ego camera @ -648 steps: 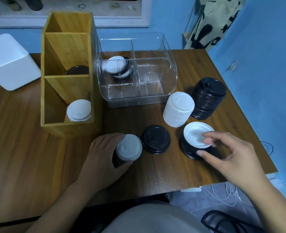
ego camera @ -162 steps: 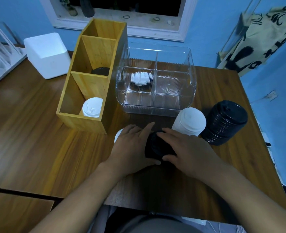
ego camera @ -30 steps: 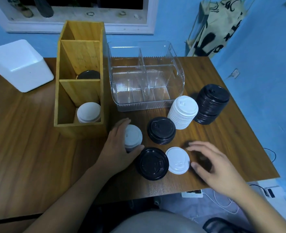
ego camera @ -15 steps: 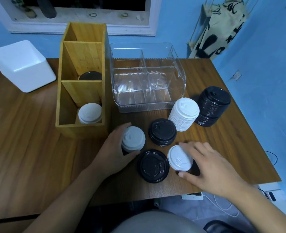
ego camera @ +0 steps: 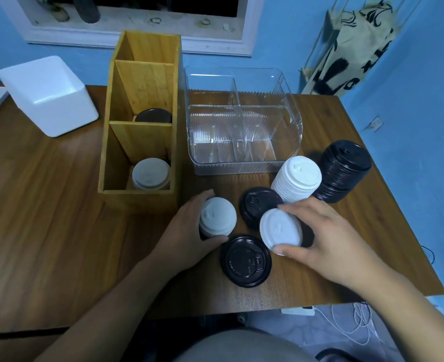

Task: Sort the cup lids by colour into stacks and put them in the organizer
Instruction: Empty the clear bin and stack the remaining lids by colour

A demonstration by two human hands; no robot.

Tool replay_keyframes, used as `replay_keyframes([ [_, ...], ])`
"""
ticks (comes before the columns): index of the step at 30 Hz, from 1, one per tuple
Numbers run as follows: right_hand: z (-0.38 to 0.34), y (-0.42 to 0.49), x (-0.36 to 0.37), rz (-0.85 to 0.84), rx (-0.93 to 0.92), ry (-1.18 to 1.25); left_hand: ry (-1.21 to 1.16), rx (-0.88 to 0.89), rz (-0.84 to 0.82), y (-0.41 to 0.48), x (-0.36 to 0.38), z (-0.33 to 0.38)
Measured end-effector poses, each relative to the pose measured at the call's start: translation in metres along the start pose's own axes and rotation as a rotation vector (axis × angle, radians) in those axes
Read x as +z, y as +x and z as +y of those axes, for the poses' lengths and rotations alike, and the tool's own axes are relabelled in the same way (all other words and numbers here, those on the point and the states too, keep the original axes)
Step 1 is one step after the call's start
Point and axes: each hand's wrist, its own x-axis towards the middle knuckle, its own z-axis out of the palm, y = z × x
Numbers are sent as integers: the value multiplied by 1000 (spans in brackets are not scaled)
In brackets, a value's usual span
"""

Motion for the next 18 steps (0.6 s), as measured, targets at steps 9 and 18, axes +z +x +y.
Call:
replay_keyframes([
  [9,-65,88,35,-148,-177,-185,-113,-37,-9,1,-1,2],
  [18,-71,106,54,-280,-163,-179,-165,-49,-40,0,1,-4],
])
